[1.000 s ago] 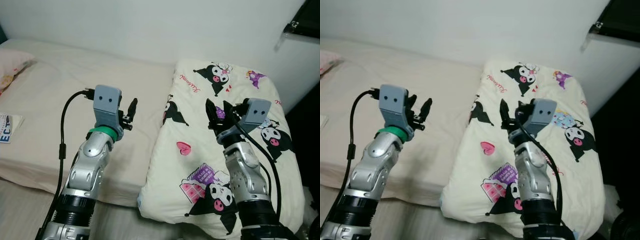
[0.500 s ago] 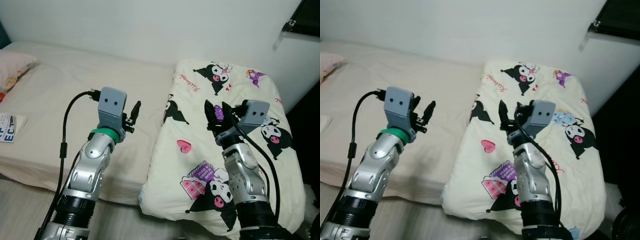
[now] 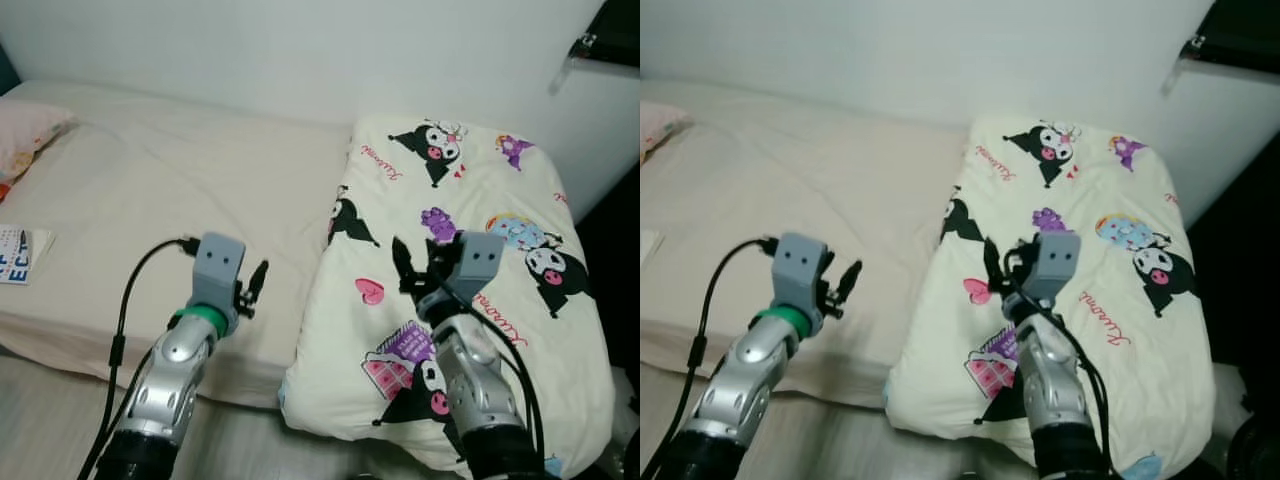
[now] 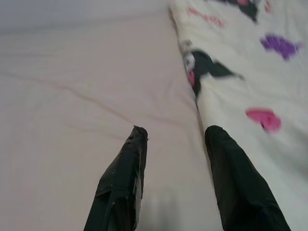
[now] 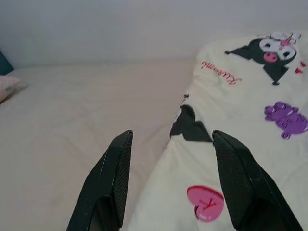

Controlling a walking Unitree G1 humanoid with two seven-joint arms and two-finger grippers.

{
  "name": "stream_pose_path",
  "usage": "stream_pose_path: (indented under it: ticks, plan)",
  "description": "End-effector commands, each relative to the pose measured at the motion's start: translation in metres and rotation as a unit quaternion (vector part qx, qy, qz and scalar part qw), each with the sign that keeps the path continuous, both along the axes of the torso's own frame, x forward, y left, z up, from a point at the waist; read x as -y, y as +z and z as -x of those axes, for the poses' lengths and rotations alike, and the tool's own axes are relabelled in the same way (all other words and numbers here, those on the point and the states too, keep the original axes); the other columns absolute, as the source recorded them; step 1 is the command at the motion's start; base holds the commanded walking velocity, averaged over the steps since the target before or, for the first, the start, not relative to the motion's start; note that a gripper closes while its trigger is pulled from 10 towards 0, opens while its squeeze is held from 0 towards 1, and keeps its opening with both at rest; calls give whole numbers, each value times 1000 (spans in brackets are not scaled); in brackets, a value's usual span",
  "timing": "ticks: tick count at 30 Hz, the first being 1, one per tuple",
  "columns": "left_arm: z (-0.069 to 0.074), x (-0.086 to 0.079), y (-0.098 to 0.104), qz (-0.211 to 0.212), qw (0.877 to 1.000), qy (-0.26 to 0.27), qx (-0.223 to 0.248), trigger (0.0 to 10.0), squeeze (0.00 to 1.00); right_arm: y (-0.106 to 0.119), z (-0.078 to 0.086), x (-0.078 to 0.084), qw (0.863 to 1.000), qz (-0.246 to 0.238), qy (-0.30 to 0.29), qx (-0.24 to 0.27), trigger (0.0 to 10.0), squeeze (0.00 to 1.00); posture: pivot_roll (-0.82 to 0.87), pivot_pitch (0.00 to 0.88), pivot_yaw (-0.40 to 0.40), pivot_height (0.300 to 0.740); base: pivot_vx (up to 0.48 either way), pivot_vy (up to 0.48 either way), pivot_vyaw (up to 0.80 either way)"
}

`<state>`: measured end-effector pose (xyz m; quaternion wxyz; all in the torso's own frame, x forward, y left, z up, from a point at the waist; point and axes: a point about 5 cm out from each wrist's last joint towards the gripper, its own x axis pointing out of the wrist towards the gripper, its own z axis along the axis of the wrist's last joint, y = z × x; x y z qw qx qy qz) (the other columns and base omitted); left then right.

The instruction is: Clean up the room

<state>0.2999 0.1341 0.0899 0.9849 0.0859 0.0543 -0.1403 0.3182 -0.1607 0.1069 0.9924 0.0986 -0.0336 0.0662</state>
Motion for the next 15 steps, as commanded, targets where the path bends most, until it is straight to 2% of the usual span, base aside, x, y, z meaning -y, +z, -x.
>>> stream_pose_path:
  ticks: [1,4,15]
  plan:
    - [1,5,0,-13,1000,-10,11,10000,0,-4,2,0,1000,1,-2,-6,10000,0,42,40,0,740,0,0,0]
    - [-2,9,5,-17,999,-15,30,10000,0,-2,0,0,1000,0,-2,-4,10000,0,42,40,-1,740,0,-180,0]
    - [-5,12,8,-17,999,-15,48,10000,0,-1,0,3,1000,-1,-9,0,10000,0,34,38,2,740,0,-473,0]
